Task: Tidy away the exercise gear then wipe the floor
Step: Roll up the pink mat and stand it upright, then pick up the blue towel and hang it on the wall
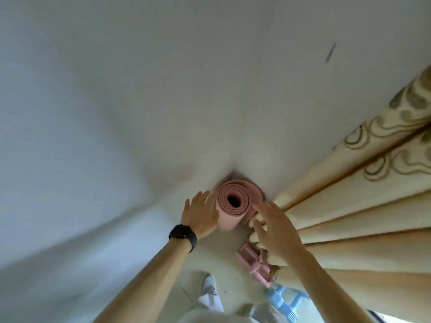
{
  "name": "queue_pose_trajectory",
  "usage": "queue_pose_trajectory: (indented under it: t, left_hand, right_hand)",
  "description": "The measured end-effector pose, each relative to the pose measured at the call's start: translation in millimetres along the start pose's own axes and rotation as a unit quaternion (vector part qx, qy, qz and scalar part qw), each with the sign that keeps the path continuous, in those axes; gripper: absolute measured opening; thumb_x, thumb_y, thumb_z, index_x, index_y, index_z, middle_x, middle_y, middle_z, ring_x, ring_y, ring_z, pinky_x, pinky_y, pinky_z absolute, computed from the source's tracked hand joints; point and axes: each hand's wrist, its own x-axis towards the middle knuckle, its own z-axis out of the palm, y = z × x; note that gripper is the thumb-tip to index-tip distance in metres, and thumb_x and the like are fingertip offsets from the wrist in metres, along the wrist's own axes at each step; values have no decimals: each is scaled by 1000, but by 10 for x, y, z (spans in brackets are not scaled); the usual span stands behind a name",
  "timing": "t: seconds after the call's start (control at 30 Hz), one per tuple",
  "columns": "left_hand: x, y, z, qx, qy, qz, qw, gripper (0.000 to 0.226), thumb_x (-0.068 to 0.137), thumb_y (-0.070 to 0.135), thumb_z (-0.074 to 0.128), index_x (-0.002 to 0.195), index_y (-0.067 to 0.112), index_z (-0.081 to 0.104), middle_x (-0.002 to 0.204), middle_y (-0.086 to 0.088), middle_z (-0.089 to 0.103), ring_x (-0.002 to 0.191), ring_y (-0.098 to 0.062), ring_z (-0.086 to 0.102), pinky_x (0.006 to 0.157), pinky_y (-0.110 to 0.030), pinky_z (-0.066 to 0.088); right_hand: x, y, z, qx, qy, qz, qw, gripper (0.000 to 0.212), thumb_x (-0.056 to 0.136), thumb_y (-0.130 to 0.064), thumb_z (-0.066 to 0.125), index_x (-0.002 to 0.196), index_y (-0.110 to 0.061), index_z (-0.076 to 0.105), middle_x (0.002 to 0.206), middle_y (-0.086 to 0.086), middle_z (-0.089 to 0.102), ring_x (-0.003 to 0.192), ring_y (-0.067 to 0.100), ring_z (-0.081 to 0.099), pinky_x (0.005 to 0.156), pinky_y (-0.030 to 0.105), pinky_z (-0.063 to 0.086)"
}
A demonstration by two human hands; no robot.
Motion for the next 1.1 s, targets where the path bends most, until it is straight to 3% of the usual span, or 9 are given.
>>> queue_pose_trajectory:
  t: [0.1, 0.17, 0.33, 0.47, 0.63, 0.8, 0.93, 1.1]
  left_hand:
    - [-495, 6, -304, 6, 87, -16, 996, 61, 101, 36, 39, 157, 29, 17, 164, 2, 20, 152, -18, 9, 123, -46, 10]
    - [-798, -22, -444, 9, 140, -42, 989, 60, 101, 37, 40, 157, 30, 18, 163, 2, 22, 152, -18, 11, 123, -45, 12]
    - [-1672, -72, -506, -1, 255, -152, 955, 59, 101, 39, 40, 156, 31, 21, 162, 3, 25, 152, -17, 12, 123, -45, 12]
    - [-2537, -135, -261, -4, 315, -268, 910, 58, 102, 41, 38, 156, 35, 20, 163, 6, 22, 152, -15, 9, 123, -43, 7]
    - [-4044, -193, 80, 3, 359, -415, 836, 60, 102, 45, 37, 157, 35, 16, 164, 7, 20, 152, -15, 7, 123, -46, 7]
    - [-5706, -104, 549, 8, 386, -537, 750, 60, 101, 46, 38, 156, 35, 19, 163, 5, 22, 152, -17, 9, 122, -49, 12]
    - [-7083, 117, 1018, 12, 414, -621, 665, 58, 99, 44, 41, 154, 33, 27, 160, 3, 31, 151, -19, 15, 120, -50, 17]
    - [-8748, 389, 1739, -9, 434, -704, 562, 57, 99, 43, 41, 153, 38, 25, 160, 7, 29, 152, -15, 10, 122, -45, 8]
  right_hand:
    - [-182, -216, -243, -1, 39, -58, 998, 43, 102, -32, 49, 145, -28, 47, 152, -8, 44, 144, 12, 29, 112, 20, 17]
    - [-251, -368, -383, -1, 55, -111, 992, 41, 101, -31, 50, 142, -26, 51, 149, -8, 47, 143, 12, 30, 112, 20, 15]
    - [-328, -709, -457, 19, 67, -252, 965, 50, 96, -48, 38, 134, -25, 60, 139, -4, 59, 139, 17, 40, 114, 37, 36]
    - [-516, -1126, -306, 30, 43, -395, 917, 47, 97, -48, 42, 135, -25, 60, 138, -4, 59, 142, 19, 38, 111, 39, 41]
    - [-1204, -1974, -76, 9, -21, -505, 863, 43, 101, -48, 43, 141, -36, 51, 148, -13, 49, 149, 13, 22, 119, 34, 23]
    - [-2332, -2864, 144, 30, -68, -630, 773, 42, 99, -46, 46, 138, -34, 55, 144, -9, 54, 147, 17, 29, 117, 45, 32]
    - [-3501, -3461, 401, 28, -101, -710, 697, 43, 100, -48, 43, 141, -37, 50, 146, -12, 50, 149, 15, 24, 120, 40, 26]
    - [-5136, -4013, 869, 31, -142, -773, 617, 47, 100, -50, 38, 144, -37, 46, 147, -12, 49, 149, 15, 22, 120, 38, 25]
